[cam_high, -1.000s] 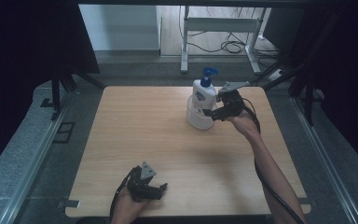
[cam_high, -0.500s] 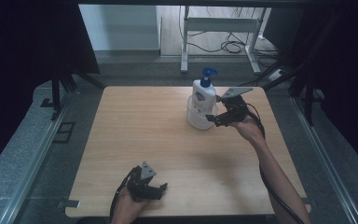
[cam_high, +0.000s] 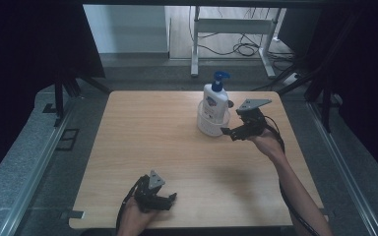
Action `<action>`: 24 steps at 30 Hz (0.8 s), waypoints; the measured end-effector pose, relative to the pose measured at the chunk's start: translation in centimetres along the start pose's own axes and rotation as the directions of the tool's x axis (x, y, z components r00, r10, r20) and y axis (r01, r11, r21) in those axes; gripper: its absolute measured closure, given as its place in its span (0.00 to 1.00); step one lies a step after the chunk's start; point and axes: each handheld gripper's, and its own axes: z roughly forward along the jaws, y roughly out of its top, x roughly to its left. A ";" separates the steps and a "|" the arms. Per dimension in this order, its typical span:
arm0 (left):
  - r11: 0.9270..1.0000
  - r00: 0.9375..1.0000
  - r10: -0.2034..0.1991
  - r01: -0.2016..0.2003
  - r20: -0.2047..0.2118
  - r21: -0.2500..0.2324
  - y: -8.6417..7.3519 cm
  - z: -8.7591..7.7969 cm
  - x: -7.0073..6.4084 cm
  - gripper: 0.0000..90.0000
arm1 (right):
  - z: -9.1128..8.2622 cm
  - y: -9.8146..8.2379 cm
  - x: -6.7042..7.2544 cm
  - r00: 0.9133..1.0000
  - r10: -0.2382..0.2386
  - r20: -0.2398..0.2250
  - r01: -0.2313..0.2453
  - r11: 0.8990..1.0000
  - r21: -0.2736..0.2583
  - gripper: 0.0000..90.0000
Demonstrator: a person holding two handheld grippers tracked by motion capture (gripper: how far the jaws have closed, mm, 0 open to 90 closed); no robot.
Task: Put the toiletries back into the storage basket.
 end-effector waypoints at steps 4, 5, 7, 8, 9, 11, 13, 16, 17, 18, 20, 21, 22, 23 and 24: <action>1.000 1.000 0.000 0.000 0.000 0.000 0.0 0.0 0.0 0.13 | -0.3 -0.5 0.3 1.000 -0.001 0.000 0.001 1.000 0.000 0.04; 1.000 1.000 0.000 0.000 -0.001 0.000 0.0 0.0 0.0 0.13 | -0.4 -0.7 0.3 1.000 -0.002 0.000 0.002 1.000 -0.001 0.04; 1.000 1.000 -0.001 0.001 -0.001 0.000 0.0 0.0 0.0 0.13 | -0.6 -0.9 0.4 1.000 -0.002 0.000 0.002 1.000 -0.002 0.04; 1.000 1.000 -0.001 0.001 -0.001 0.000 0.0 0.0 0.0 0.13 | -0.7 -1.1 0.5 1.000 -0.003 0.000 0.003 1.000 -0.003 0.03; 1.000 1.000 -0.001 0.001 -0.002 0.000 0.0 0.0 0.0 0.13 | -0.8 -1.2 0.5 1.000 0.000 -0.002 0.000 1.000 -0.004 0.03; 1.000 1.000 -0.002 0.002 -0.003 0.000 0.0 0.0 0.0 0.13 | -1.0 -1.5 0.7 1.000 -0.001 -0.001 0.001 1.000 0.003 0.02; 1.000 1.000 -0.002 0.002 -0.003 0.000 0.0 0.0 0.0 0.13 | -1.1 -1.8 0.8 1.000 -0.009 0.003 0.009 1.000 0.007 0.02; 1.000 1.000 -0.003 0.003 -0.004 0.000 0.0 0.0 0.0 0.13 | -1.4 -2.3 1.0 1.000 -0.006 0.000 0.006 1.000 0.010 0.01; 1.000 1.000 -0.002 0.002 -0.003 0.000 0.0 0.0 0.0 0.13 | -1.6 -2.7 1.1 1.000 -0.008 0.006 0.008 1.000 0.011 0.00; 1.000 1.000 -0.002 0.002 -0.003 0.000 0.0 0.0 0.0 0.13 | -1.6 -2.7 1.1 1.000 -0.008 0.006 0.008 1.000 0.011 0.00; 1.000 1.000 -0.003 0.003 -0.003 0.000 0.0 0.0 0.0 0.13 | -1.8 -3.1 1.2 1.000 -0.008 0.007 0.008 1.000 0.013 0.00; 1.000 1.000 -0.003 0.003 -0.003 0.000 0.0 0.0 0.0 0.13 | -1.9 -3.3 1.3 1.000 -0.007 0.005 0.006 1.000 0.015 0.00; 1.000 1.000 -0.003 0.003 -0.003 0.000 0.0 0.0 0.0 0.13 | -2.0 -3.5 1.3 1.000 -0.004 0.005 0.004 1.000 0.016 0.00; 1.000 1.000 -0.003 0.003 -0.004 0.000 0.0 0.0 0.0 0.13 | -2.1 -3.6 1.4 1.000 -0.005 0.005 0.005 1.000 0.017 0.00; 1.000 1.000 -0.003 0.003 -0.004 0.000 0.0 0.0 0.0 0.13 | -2.2 -3.8 1.4 1.000 -0.007 0.009 0.007 1.000 0.020 0.00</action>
